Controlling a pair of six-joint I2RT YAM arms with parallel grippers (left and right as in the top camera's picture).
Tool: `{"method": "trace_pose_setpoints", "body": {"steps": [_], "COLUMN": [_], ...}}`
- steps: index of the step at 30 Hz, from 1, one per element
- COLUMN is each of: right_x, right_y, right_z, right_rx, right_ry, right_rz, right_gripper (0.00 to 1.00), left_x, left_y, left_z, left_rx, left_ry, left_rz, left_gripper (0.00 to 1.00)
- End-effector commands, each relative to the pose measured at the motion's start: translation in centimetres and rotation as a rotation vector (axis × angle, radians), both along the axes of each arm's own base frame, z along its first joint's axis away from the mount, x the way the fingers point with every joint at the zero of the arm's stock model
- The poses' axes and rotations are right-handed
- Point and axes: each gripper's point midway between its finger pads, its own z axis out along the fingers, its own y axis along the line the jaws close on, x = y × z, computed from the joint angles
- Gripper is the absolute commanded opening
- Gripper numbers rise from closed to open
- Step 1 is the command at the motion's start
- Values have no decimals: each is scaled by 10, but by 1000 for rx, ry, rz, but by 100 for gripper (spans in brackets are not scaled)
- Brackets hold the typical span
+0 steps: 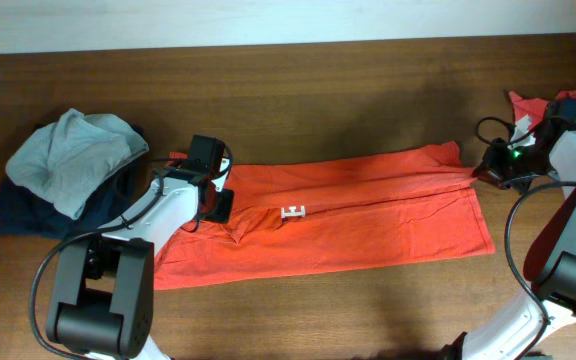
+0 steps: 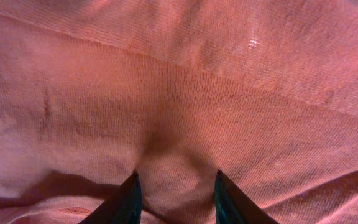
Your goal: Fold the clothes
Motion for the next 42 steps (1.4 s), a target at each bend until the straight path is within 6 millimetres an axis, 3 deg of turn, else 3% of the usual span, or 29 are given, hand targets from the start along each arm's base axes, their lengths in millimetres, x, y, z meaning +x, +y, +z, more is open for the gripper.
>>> {"method": "trace_pose_setpoints", "body": {"steps": [1, 4, 7, 15, 16, 17, 22, 26, 27, 31, 37, 39, 42], "right_x": [5, 21, 22, 6, 4, 1, -3, -10, -10, -13, -24, -22, -19], "right_y": [-6, 16, 19, -18, -21, -27, -31, -26, -17, -1, 18, 27, 40], "right_z": [15, 29, 31, 14, 12, 11, 9, -1, -3, -15, -35, -33, -26], "right_rx": [-48, 75, 93, -111, -129, -163, -184, -159, -124, -45, 51, 96, 163], "right_ry": [-41, -157, -169, -40, -27, -6, 22, 57, 41, 31, 45, 6, -57], "right_rz": [25, 92, 97, 33, 29, 19, 5, 30, 99, 201, 327, 369, 411], "right_gripper": [7, 5, 9, 12, 16, 37, 56, 68, 72, 73, 73, 72, 64], "left_x": [-20, -20, -20, -22, -22, -22, -22, -22, -21, -2, 37, 43, 43], "left_y": [7, 7, 7, 8, 8, 8, 8, 8, 7, 3, -7, -8, -6], "left_z": [-17, -17, -17, -17, -17, -17, -17, -17, -13, 27, 142, 169, 191], "left_rx": [24, 25, 25, 26, 26, 26, 27, 26, 26, 14, -41, -59, -69], "left_ry": [70, 73, 73, 78, 78, 78, 82, 81, 78, 34, -187, -261, -316], "left_rz": [10, 10, 10, 10, 10, 10, 10, 10, 10, 10, 11, 11, 16], "left_gripper": [38, 38, 38, 38, 38, 38, 40, 52, 54, 60, 69, 73, 73]}}
